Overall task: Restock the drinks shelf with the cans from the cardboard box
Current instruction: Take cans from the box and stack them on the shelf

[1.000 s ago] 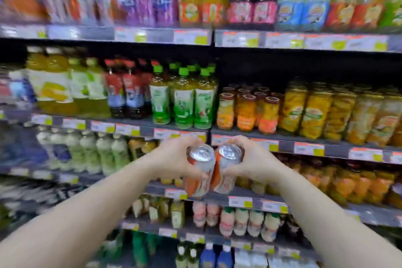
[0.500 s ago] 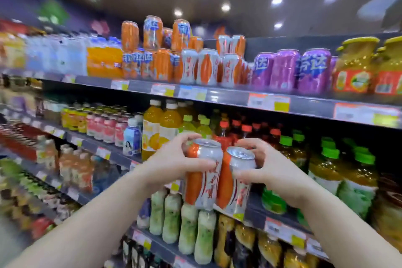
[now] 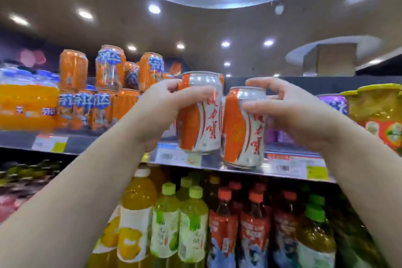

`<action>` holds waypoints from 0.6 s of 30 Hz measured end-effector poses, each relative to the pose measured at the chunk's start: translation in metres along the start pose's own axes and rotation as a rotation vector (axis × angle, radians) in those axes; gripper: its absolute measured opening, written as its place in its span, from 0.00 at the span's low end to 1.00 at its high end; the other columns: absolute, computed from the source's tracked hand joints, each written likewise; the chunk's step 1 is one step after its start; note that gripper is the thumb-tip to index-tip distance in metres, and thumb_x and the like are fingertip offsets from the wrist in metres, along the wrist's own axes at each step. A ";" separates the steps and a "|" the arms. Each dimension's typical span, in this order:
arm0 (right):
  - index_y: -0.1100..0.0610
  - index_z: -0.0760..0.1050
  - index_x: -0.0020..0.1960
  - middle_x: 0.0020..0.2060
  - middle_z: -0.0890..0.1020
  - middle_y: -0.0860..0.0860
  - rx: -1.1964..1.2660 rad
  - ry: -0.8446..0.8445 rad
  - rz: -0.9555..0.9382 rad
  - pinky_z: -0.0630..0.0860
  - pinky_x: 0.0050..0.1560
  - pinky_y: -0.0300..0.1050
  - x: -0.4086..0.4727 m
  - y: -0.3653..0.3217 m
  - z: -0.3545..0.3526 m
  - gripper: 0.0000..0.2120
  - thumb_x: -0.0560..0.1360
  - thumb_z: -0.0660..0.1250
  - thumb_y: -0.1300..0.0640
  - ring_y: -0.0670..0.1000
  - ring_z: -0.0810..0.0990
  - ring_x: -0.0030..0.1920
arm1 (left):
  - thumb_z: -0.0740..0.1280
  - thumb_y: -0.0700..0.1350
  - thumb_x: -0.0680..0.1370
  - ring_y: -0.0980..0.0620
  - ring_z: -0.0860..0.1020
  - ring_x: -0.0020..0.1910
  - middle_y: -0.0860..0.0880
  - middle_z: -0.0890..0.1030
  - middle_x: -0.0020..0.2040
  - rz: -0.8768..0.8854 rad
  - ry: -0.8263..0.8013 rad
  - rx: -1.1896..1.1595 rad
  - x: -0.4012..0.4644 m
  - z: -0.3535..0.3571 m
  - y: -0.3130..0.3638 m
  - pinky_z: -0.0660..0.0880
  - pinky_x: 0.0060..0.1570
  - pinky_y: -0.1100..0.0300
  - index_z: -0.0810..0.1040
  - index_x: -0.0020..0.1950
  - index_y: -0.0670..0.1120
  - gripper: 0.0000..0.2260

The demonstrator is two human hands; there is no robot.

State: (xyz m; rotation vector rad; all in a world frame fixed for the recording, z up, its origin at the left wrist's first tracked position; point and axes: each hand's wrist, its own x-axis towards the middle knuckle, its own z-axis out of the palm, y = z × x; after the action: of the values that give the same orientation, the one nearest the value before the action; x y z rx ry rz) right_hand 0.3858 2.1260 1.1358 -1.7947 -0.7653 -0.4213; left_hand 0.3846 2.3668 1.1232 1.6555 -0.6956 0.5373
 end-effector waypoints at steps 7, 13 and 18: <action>0.49 0.71 0.67 0.58 0.81 0.49 -0.247 0.326 0.049 0.80 0.43 0.43 0.028 -0.016 -0.019 0.32 0.65 0.78 0.51 0.46 0.84 0.51 | 0.73 0.63 0.69 0.54 0.84 0.44 0.53 0.86 0.42 0.210 0.044 0.283 0.083 0.018 -0.018 0.81 0.44 0.57 0.82 0.49 0.49 0.19; 0.48 0.70 0.68 0.57 0.81 0.50 -0.329 0.416 0.142 0.81 0.51 0.51 0.035 0.006 -0.016 0.29 0.70 0.76 0.50 0.50 0.83 0.53 | 0.56 0.75 0.68 0.53 0.74 0.55 0.55 0.80 0.49 0.311 0.157 0.742 0.093 0.029 -0.052 0.43 0.73 0.38 0.75 0.55 0.54 0.30; 0.44 0.70 0.64 0.51 0.83 0.51 -0.346 0.396 0.158 0.82 0.44 0.45 0.039 0.013 -0.017 0.26 0.70 0.76 0.49 0.50 0.85 0.47 | 0.55 0.75 0.69 0.48 0.72 0.68 0.52 0.79 0.61 0.409 0.223 0.775 0.087 0.029 -0.061 0.35 0.71 0.40 0.65 0.72 0.56 0.37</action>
State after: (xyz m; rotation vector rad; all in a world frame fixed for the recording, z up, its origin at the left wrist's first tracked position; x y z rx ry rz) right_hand 0.4241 2.1193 1.1568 -1.9863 -0.2819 -0.8123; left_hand 0.4886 2.3325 1.1341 2.1154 -0.7056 1.3963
